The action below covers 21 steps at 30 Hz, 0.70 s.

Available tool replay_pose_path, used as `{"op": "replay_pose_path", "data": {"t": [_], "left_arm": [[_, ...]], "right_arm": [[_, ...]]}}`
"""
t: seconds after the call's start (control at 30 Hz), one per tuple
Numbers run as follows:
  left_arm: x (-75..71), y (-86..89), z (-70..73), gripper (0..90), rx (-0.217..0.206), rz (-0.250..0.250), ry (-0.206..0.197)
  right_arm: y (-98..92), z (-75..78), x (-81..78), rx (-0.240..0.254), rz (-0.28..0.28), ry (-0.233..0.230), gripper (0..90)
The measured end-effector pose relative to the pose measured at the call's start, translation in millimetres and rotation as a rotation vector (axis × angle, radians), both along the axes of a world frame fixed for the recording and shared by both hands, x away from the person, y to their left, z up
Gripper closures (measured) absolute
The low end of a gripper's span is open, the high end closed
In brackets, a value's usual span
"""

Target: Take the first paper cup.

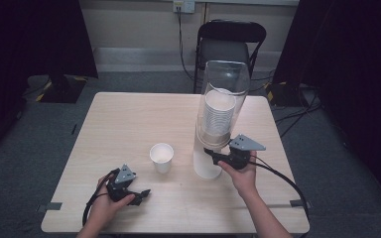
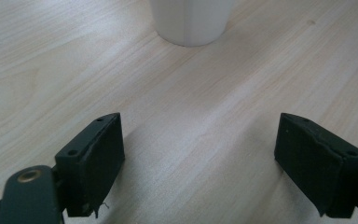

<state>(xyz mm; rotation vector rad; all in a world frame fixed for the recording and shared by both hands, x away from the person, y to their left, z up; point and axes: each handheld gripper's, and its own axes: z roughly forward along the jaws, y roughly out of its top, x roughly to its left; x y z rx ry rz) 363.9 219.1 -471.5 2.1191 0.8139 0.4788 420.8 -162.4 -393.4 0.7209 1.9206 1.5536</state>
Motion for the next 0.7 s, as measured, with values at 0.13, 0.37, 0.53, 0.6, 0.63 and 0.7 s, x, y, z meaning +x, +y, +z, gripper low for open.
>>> {"op": "replay_pose_path", "data": {"t": [0.13, 0.37, 0.53, 0.6, 0.63, 0.7], "left_arm": [[0.4, 0.3, 0.2, 15.4, 0.005, -0.003, -0.005], [-0.1, 0.0, 0.0, 15.4, -0.001, 0.000, 0.000], [-0.1, -0.1, 0.0, 15.4, -0.001, 0.001, 0.001], [-0.1, -0.1, -0.1, 15.4, -0.003, 0.001, 0.000], [0.4, 0.6, 0.4, 15.4, 0.006, -0.004, -0.009], [0.1, 0.5, 0.2, 15.5, 0.003, -0.002, -0.006]], "right_arm": [[0.0, -1.5, -0.2, 0.002, 0.000, -0.006, 35.5], [-0.6, -2.5, 0.4, -0.001, 0.007, -0.006, 35.8], [0.1, -3.8, -0.1, 0.000, 0.004, -0.010, 36.0], [0.2, -4.3, 0.6, -0.041, -0.015, 0.003, 36.2], [0.0, -9.1, 2.3, -0.078, -0.022, 0.029, 37.3], [-2.2, -33.4, 5.4, -0.154, -0.028, 0.131, 37.4]]}}
